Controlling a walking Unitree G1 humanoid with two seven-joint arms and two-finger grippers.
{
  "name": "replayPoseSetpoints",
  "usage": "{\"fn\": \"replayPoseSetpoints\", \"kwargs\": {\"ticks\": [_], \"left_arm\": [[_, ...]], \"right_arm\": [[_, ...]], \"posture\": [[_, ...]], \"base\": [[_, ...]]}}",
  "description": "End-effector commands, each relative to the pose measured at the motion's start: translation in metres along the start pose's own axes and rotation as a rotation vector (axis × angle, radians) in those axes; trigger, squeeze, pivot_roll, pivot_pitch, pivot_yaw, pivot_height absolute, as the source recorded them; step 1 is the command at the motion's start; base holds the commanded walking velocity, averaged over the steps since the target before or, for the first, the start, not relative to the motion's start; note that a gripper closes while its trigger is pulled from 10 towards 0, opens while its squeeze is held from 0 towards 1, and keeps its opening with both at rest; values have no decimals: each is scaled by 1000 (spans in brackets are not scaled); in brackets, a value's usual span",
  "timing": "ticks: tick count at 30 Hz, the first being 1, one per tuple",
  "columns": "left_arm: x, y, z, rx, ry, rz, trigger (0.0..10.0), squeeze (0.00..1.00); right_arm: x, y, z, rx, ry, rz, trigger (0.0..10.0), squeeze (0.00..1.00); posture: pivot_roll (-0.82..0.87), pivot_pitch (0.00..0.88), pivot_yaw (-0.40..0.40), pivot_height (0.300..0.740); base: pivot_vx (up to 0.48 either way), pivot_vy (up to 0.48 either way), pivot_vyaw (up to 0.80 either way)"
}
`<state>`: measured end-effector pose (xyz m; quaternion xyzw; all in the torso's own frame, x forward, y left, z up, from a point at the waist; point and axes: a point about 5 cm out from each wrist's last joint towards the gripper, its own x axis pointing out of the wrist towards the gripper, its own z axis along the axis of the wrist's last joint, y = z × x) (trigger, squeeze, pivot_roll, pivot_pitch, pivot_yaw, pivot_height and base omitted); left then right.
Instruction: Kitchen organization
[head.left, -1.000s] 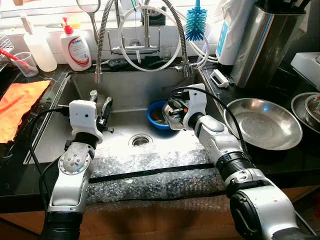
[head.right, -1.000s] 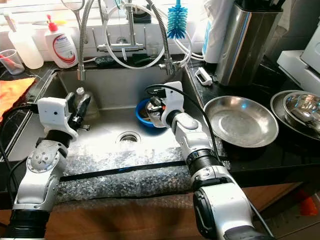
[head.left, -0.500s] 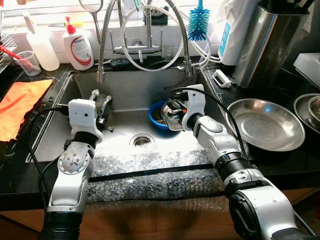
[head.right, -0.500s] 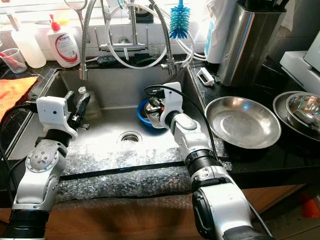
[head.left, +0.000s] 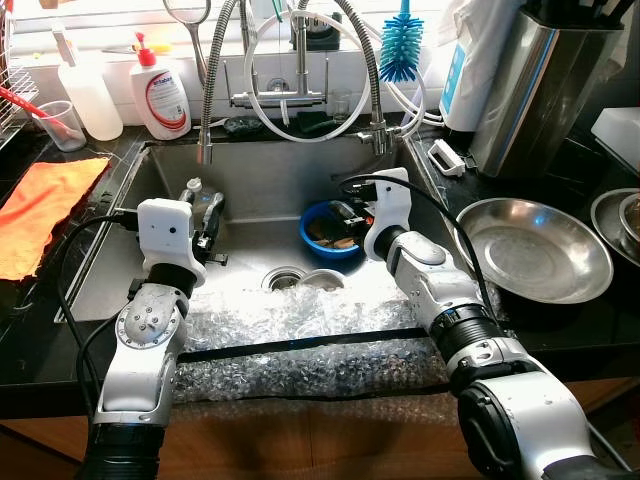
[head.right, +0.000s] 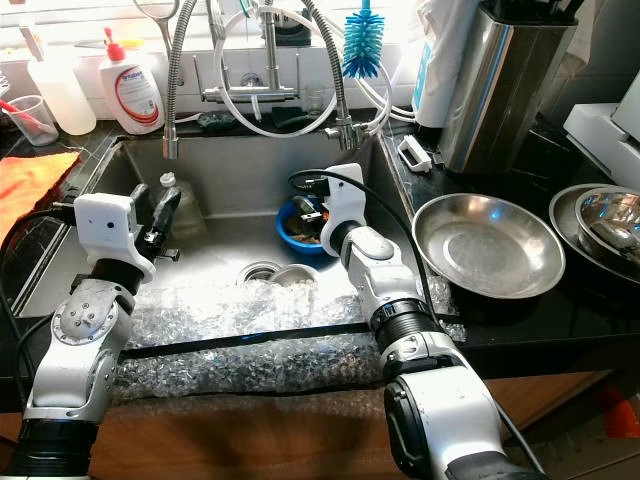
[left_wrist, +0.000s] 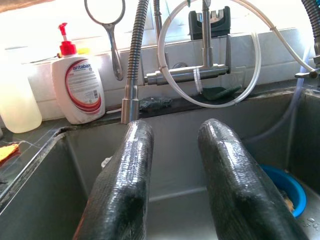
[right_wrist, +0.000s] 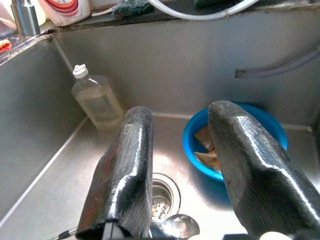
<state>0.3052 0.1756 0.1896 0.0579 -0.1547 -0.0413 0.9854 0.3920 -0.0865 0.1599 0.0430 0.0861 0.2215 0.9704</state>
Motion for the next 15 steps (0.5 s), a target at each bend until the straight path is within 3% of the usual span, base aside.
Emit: {"fn": "replayPoseSetpoints", "kwargs": {"ticks": [1,4,8,11,15], "left_arm": [[-1,0,1,16,0,-9,10000,0],[0,0,2,16,-4,-7,10000,0],[1,2,3,20,-14,3,10000,0],[1,3,4,20,-17,7,10000,0],[1,2,4,21,-20,7,10000,0]], "right_arm": [[3,3,9,-9,-25,-1,10000,0],[2,2,22,-36,-103,-34,10000,0],[-8,0,69,-103,-362,-92,10000,0],[-22,0,89,-115,-479,-128,10000,0],[-39,-2,96,-136,-542,-166,10000,0]], "posture": [[-31,0,24,740],[-30,0,24,740],[-30,0,24,740],[-36,0,27,740],[-42,0,29,740]], "base": [[0,0,0],[0,0,0],[0,0,0],[0,0,0],[0,0,0]]}}
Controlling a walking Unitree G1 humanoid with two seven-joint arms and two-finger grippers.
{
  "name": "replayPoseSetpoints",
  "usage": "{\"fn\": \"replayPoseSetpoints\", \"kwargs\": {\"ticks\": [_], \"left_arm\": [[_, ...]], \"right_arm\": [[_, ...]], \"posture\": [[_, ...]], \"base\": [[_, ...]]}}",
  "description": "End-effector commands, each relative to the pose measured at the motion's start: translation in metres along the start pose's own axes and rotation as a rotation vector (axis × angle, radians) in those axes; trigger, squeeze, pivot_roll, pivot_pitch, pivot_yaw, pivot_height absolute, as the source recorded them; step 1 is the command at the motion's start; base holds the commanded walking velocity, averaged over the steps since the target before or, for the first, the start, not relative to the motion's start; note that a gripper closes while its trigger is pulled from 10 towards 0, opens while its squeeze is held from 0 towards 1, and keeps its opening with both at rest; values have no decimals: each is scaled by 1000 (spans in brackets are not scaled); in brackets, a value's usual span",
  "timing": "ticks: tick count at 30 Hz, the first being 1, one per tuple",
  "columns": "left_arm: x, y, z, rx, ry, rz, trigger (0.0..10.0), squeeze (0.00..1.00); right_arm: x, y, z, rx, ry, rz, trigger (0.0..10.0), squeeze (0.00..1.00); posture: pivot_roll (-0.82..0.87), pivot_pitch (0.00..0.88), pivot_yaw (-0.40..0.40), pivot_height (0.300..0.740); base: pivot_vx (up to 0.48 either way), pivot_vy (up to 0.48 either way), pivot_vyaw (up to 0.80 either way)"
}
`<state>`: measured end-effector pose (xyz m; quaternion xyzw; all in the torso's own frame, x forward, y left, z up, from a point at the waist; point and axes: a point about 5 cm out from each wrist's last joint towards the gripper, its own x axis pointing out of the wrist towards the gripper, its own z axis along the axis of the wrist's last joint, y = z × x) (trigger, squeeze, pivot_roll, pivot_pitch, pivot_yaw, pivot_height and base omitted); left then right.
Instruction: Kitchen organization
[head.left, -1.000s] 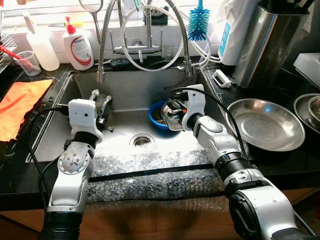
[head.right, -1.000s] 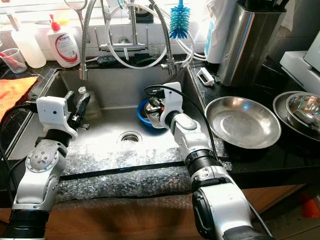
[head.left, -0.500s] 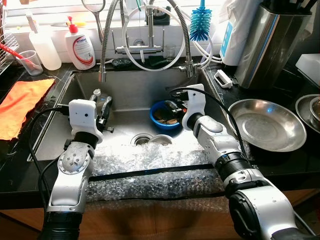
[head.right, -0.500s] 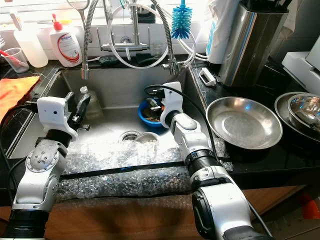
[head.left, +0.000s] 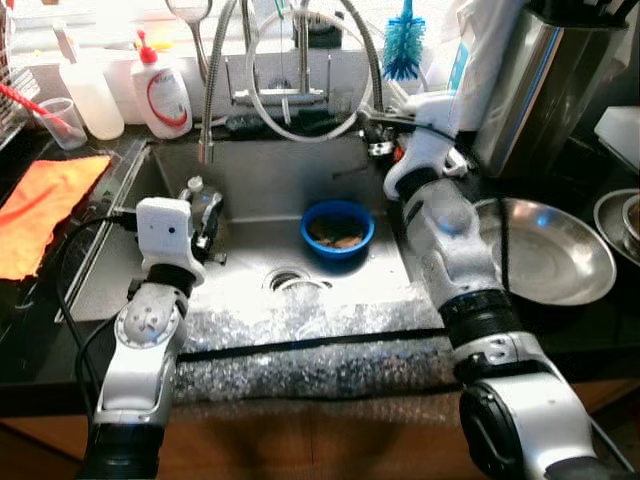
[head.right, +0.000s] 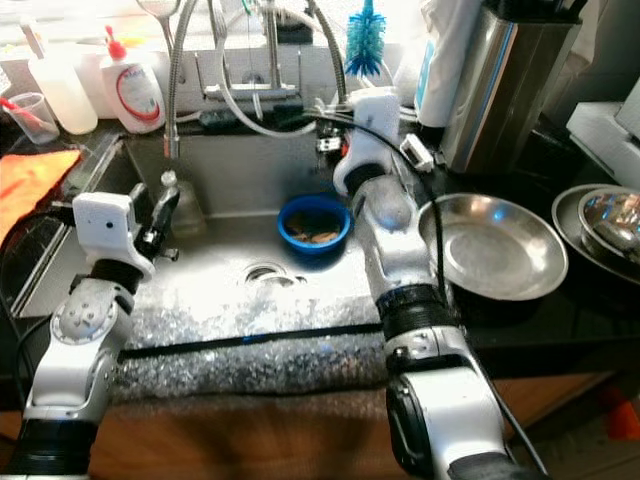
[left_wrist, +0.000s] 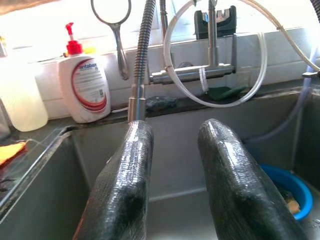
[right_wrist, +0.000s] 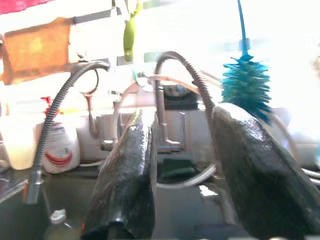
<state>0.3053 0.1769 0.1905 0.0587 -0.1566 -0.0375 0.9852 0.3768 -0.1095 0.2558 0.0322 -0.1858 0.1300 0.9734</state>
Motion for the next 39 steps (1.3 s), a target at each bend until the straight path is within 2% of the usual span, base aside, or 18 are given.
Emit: {"fn": "replayPoseSetpoints", "kwargs": {"ticks": [1,3,5,7,8,11,15,18,22,27,28,32,37,39], "left_arm": [[1,1,4,19,-18,-1,10000,0],[1,1,4,20,-19,0,10000,0],[1,1,4,21,-20,-1,10000,0],[1,2,4,21,-20,0,10000,0],[1,2,4,22,-20,2,10000,0],[1,3,3,24,-19,2,10000,0],[2,3,3,23,-21,0,10000,0],[3,2,3,21,-22,-3,10000,0],[3,1,2,19,-22,-8,10000,0],[5,0,1,16,-22,-10,10000,0],[5,-1,1,15,-23,-15,10000,0],[7,-1,1,12,-24,-20,10000,0],[7,-3,0,11,-21,-25,10000,0],[7,-3,0,12,-22,-27,10000,0]], "right_arm": [[-5,-5,10,-17,-30,-33,10000,0],[-11,-10,15,-30,-50,-63,10000,0],[-24,-17,17,-42,-50,-102,10000,0],[-28,-18,18,-45,-49,-111,10000,0],[-40,-23,20,-57,-47,-146,10000,0],[-47,-26,22,-64,-40,-172,10000,0],[-75,-45,21,-85,12,-285,10000,0],[-83,-52,20,-93,40,-321,10000,0],[-97,-63,18,-40,86,-410,10000,0],[-112,-76,16,-54,150,-490,10000,0],[-117,-82,14,-42,176,-530,10000,1000],[-124,-89,14,-16,218,-593,10000,1000],[-129,-90,11,3,256,-616,10000,1000],[-136,-95,5,41,298,-687,10000,1000]], "posture": [[-42,0,29,740],[-48,0,28,740],[-47,0,26,740],[-47,0,26,740],[-55,0,28,740],[-59,0,28,740],[-70,0,33,740],[-70,0,33,740],[-78,0,33,740],[-87,0,33,740],[-92,0,34,740],[-98,0,36,740],[-99,0,36,740],[-97,0,36,740]], "base": [[0,0,0],[0,0,0],[0,0,0],[0,0,0],[0,0,0],[0,0,0],[0,0,0],[0,0,0],[0,0,0],[0,0,0],[0,0,0],[0,0,0],[0,0,0],[0,0,0]]}}
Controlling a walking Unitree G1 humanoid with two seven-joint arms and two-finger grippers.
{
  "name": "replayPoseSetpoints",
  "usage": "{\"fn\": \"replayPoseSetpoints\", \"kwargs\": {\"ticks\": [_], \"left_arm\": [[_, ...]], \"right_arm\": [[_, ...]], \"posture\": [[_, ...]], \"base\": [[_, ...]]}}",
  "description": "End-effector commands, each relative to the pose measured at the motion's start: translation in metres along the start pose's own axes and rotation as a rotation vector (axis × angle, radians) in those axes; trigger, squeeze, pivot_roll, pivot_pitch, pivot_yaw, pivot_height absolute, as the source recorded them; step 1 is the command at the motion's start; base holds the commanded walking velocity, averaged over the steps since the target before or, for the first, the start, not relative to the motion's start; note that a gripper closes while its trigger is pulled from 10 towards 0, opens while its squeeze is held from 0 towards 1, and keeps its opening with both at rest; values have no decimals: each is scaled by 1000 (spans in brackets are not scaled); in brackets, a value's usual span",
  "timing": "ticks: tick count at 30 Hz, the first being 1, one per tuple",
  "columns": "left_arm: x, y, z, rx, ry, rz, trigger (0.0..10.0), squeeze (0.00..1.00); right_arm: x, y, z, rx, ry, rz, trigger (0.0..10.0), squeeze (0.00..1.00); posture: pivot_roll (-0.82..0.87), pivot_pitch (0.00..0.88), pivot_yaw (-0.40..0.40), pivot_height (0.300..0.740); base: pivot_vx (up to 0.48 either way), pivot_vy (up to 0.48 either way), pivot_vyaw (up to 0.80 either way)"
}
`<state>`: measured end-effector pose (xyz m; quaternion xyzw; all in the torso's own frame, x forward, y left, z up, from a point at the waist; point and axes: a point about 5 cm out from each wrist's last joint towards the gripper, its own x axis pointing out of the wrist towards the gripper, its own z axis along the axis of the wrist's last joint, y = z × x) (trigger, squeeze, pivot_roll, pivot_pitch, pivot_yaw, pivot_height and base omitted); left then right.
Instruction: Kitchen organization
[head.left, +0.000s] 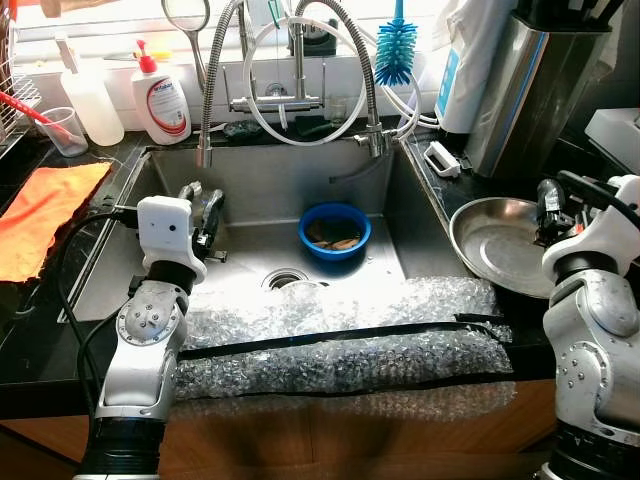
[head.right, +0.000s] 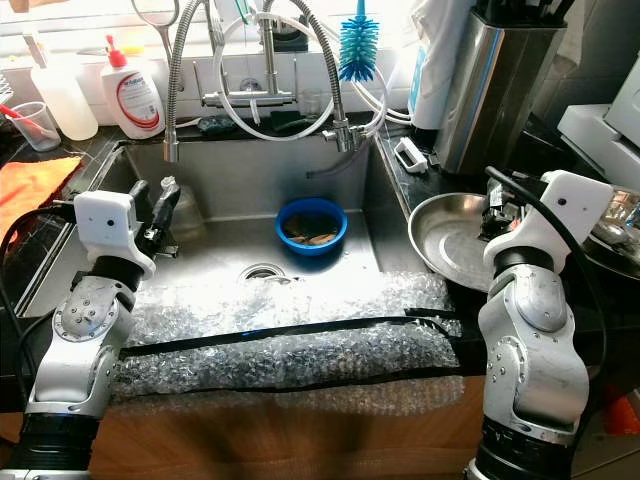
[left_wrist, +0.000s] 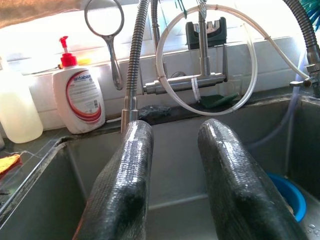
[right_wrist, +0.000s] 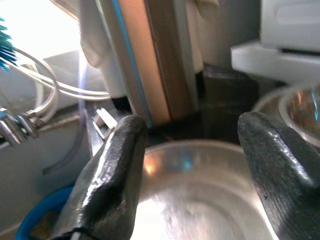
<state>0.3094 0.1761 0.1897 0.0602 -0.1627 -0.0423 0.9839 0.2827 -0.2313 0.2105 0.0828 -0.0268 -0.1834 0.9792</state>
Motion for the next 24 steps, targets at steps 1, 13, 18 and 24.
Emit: {"fn": "replayPoseSetpoints", "kwargs": {"ticks": [1,13,18,24], "left_arm": [[3,-2,2,10,-9,-18,10000,0],[3,-3,0,8,-6,-22,10000,0],[3,-3,0,9,-6,-23,10000,0],[4,-2,1,14,-8,-26,10000,0]], "right_arm": [[-3,-6,-2,23,26,-39,10000,1000],[-2,-20,-8,49,84,-157,10000,1000],[-2,-25,-11,64,111,-205,10000,1000],[-1,-24,-16,95,151,-227,10000,0]], "posture": [[-97,0,36,740],[-96,0,37,740],[-97,0,39,740],[-94,0,40,740]], "base": [[0,0,0],[0,0,0],[0,0,0],[0,0,0]]}}
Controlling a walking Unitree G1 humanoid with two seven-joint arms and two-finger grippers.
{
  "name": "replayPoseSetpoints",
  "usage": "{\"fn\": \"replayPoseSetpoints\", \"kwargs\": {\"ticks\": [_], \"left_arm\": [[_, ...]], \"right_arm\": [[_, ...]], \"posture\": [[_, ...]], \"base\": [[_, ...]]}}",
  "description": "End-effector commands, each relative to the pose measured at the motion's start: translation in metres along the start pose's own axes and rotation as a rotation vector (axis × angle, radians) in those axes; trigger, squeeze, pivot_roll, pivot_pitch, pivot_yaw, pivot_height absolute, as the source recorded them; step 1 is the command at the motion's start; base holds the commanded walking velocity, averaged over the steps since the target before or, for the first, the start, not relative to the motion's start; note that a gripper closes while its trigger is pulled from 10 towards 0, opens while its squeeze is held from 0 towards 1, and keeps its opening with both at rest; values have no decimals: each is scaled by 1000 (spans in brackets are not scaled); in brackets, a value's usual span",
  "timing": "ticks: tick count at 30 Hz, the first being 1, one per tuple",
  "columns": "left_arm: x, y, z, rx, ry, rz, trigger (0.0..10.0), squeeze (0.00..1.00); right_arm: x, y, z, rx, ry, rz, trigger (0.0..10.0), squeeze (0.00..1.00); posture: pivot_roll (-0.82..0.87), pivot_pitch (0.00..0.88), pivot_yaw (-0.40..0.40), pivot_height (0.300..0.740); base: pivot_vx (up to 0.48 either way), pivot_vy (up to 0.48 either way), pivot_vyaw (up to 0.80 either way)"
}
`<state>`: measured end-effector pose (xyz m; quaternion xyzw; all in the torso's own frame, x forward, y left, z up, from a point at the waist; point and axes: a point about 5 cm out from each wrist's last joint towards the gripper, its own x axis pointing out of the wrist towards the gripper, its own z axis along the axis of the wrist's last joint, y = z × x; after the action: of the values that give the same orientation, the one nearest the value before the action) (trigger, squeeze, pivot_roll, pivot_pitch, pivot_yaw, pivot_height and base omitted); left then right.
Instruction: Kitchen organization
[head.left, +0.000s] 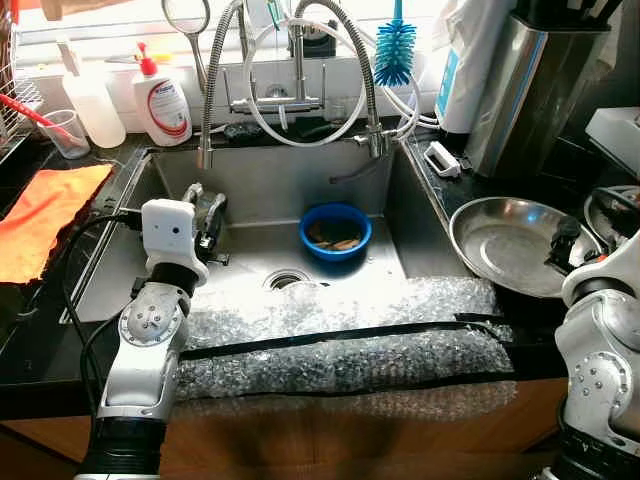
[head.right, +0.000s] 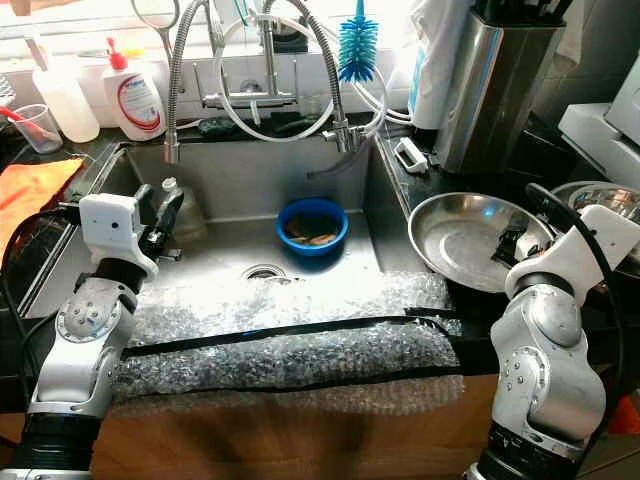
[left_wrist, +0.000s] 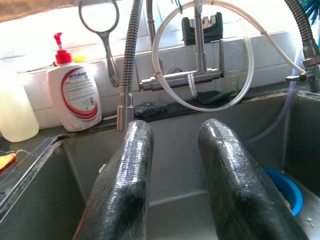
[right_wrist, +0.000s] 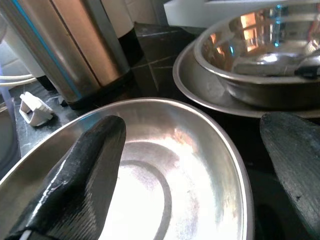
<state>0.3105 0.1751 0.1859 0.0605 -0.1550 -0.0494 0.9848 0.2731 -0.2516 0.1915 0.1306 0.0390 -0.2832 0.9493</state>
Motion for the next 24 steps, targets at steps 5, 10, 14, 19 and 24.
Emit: {"fn": "replayPoseSetpoints", "kwargs": {"ticks": [5,10,14,19,24], "left_arm": [[4,-1,5,24,-22,-16,10000,0],[4,-1,5,26,-22,-18,10000,0],[3,-1,5,29,-22,-18,10000,0],[4,-1,6,29,-27,-20,10000,0],[5,-1,7,30,-32,-24,10000,0]], "right_arm": [[2,3,-6,61,55,-7,10000,0],[2,3,-11,92,88,-5,10000,0],[3,3,-12,101,96,-12,10000,0],[5,4,-14,120,109,-16,10000,0],[3,3,-4,184,40,-27,10000,0]], "posture": [[-92,0,41,740],[-88,0,41,740],[-88,0,42,740],[-83,0,43,740],[-85,0,46,740]], "base": [[0,0,0],[0,0,0],[0,0,0],[0,0,0],[0,0,0]]}}
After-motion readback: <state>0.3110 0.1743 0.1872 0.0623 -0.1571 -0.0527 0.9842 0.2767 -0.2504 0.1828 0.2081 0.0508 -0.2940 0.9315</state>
